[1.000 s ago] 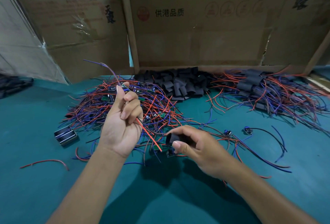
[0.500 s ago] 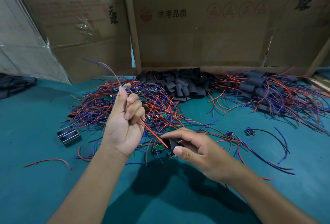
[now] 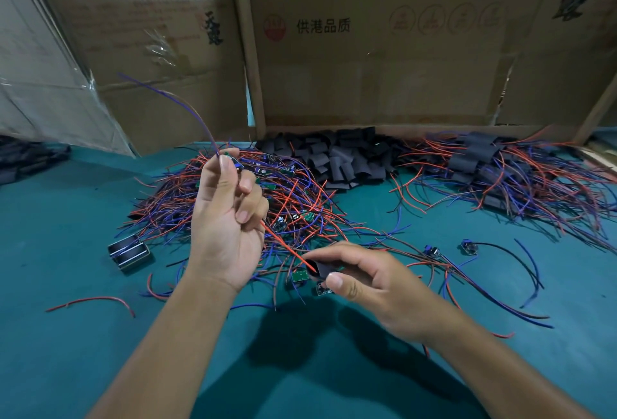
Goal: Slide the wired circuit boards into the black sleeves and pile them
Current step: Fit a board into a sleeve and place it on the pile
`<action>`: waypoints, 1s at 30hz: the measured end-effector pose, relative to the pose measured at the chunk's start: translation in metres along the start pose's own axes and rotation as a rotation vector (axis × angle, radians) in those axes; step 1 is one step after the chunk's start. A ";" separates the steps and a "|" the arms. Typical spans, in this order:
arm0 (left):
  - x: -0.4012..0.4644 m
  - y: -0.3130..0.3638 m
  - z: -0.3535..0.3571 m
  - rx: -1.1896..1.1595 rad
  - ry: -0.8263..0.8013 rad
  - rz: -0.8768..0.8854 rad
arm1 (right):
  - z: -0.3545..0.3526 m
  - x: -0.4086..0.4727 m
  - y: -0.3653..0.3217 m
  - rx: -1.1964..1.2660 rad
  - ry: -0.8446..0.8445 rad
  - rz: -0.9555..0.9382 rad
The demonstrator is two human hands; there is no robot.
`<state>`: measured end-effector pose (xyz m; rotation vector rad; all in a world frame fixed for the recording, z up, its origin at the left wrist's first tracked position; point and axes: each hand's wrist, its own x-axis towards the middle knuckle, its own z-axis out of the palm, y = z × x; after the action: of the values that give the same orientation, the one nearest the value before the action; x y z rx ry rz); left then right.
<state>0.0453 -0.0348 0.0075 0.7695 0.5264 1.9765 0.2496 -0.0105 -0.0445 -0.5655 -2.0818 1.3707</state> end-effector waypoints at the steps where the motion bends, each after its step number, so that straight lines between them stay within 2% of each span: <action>1: -0.001 0.000 0.002 0.029 0.000 0.017 | 0.001 0.000 0.000 -0.026 0.014 0.001; 6: -0.008 -0.004 0.011 0.149 -0.016 0.058 | 0.006 0.001 -0.001 -0.299 0.138 -0.036; 10: -0.018 -0.018 0.017 0.195 -0.101 -0.067 | 0.010 0.005 -0.002 -0.540 0.321 -0.038; 13: -0.022 -0.030 0.018 0.256 -0.150 -0.152 | 0.005 0.006 -0.002 -0.638 0.415 -0.053; 17: -0.025 -0.042 0.018 0.433 -0.125 -0.120 | -0.003 0.005 -0.002 -0.722 0.514 -0.088; 25: -0.030 -0.053 0.014 0.566 -0.074 -0.160 | -0.008 0.002 -0.003 -0.817 0.605 -0.202; 30: -0.030 -0.054 0.012 0.585 -0.057 -0.172 | -0.011 0.002 -0.002 -0.825 0.563 -0.209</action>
<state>0.0978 -0.0337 -0.0270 1.0892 1.1227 1.6432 0.2560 -0.0027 -0.0386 -0.8959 -2.0633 0.1350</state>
